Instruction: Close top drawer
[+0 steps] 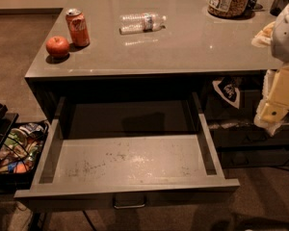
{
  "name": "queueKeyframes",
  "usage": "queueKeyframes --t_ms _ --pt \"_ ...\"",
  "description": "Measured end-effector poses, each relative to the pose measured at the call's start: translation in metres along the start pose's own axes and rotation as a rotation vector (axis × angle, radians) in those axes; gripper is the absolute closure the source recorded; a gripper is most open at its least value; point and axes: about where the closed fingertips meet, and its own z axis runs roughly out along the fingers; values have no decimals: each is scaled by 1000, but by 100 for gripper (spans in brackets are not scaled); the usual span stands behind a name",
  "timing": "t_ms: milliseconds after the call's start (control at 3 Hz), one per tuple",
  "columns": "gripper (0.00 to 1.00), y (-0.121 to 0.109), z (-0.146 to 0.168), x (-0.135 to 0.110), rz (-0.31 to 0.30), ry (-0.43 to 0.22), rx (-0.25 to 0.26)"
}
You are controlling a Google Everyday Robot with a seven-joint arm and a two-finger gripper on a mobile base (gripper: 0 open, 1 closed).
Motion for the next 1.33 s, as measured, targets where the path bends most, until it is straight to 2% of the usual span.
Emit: queueKeyframes --t_ms 667,1333 --pt "0 4 1 0 -6 -19 15" --pt "0 47 27 -3 -52 -178 34"
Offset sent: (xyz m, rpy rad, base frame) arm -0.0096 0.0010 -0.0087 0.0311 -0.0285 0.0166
